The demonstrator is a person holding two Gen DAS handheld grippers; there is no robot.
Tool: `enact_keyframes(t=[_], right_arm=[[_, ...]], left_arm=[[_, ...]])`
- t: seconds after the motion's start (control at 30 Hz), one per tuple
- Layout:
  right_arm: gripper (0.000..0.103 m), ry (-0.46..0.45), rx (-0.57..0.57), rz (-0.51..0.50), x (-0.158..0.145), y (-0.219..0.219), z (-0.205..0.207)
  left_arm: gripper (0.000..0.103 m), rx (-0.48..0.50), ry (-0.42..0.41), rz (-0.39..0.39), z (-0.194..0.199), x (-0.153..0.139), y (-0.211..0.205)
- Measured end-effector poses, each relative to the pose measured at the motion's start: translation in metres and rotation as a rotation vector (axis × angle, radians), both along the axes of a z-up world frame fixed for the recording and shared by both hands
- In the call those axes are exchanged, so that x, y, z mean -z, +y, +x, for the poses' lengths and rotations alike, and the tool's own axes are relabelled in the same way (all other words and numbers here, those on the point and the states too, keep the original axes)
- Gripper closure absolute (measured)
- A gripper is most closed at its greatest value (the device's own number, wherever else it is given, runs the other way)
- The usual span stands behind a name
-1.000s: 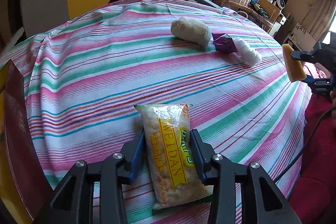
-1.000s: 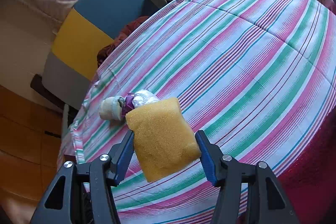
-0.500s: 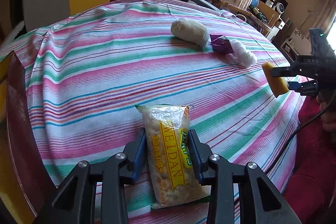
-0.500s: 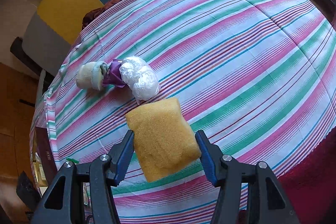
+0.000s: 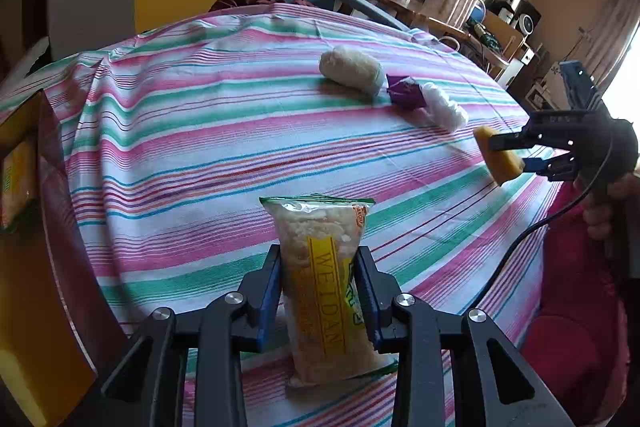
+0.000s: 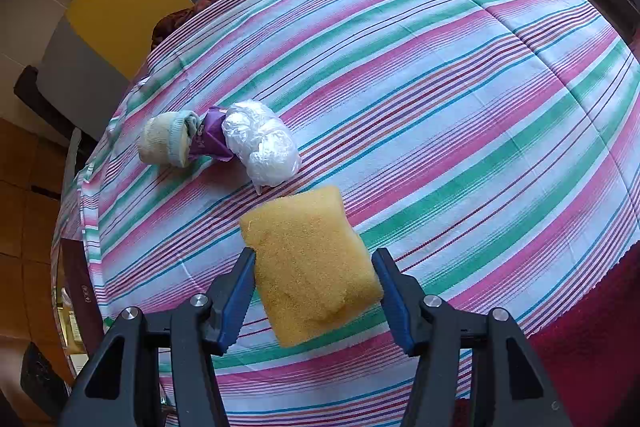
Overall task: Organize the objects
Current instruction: 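Carry the WEIDAN packet into the gold tray and open the left gripper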
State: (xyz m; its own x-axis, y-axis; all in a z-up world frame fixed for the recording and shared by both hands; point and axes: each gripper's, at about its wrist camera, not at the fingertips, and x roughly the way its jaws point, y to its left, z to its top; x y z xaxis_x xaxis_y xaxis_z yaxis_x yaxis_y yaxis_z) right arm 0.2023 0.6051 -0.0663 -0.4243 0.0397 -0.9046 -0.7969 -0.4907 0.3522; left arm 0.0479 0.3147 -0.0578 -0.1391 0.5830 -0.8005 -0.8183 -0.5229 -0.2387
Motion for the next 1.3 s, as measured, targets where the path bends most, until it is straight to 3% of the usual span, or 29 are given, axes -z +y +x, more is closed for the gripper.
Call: enact_keyframes(t=[0.47,0.77,1.03,1.17,1.3], right_arm=[[0.044,-0.002,0.004,0.004,-0.001,0.0,0.002],[0.044,0.0,0.005,0.007,-0.001,0.001,0.004],[0.044,0.015,-0.003,0.006,-0.003,-0.001,0.006],[0.044,0.017,0.0,0.009,-0.005,0.0,0.007],[0.044,0.018,0.0,0.011,-0.006,-0.001,0.007]], left_arm=[[0.07,-0.095,-0.015,0.112,-0.021,-0.045,-0.044],[0.071,-0.138,-0.039,0.131,-0.035,-0.044,-0.054],[0.071,-0.183,-0.049,0.185,-0.046,-0.074,-0.087],[0.071,-0.235,-0.055,0.183,-0.058,-0.085,-0.116],[0.071,-0.302,-0.032,0.135,-0.077,-0.086,-0.15]])
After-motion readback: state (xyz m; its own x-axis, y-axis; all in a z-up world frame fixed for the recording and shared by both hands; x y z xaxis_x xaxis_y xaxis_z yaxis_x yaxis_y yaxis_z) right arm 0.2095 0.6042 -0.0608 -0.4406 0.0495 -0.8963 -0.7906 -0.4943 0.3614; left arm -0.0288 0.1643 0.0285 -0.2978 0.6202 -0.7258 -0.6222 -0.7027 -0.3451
